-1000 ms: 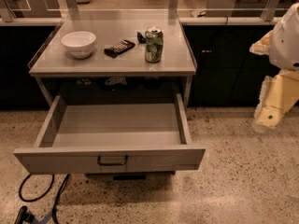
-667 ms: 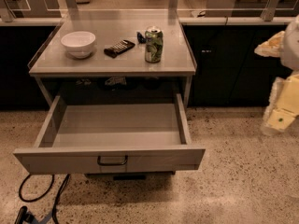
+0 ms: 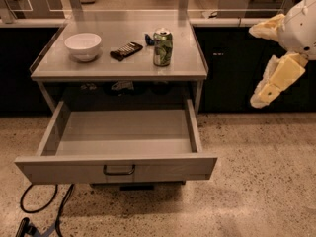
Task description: Place green can into top drawer
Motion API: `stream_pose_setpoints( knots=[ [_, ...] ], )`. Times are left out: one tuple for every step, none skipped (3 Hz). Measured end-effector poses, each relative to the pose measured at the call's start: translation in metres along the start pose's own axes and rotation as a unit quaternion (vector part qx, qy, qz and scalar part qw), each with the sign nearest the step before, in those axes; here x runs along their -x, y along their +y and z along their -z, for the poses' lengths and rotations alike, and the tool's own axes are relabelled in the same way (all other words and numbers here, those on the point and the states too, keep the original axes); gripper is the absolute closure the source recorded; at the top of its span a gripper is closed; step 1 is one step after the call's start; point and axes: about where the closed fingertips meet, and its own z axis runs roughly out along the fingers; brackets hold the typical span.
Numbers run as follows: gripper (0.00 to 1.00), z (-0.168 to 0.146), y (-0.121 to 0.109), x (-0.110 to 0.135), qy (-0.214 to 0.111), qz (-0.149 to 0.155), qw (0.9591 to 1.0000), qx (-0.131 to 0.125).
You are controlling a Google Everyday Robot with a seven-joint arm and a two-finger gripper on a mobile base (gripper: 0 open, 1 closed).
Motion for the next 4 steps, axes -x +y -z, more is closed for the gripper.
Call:
stream_pose_setpoints(
  knots=[
    [0.00, -0.038, -0.045, 0.033, -0.041, 0.015, 0.9986, -0.027],
    [0.00, -0.038, -0.045, 0.033, -0.041, 0.015, 0.9986, -0.027],
    [0.00, -0.042, -0.053, 0.034, -0.056, 0.013, 0.9979, -0.029],
    [0.00, -0.068, -0.086, 0.057, -0.132, 0.020, 0.9908, -0.021]
  ],
)
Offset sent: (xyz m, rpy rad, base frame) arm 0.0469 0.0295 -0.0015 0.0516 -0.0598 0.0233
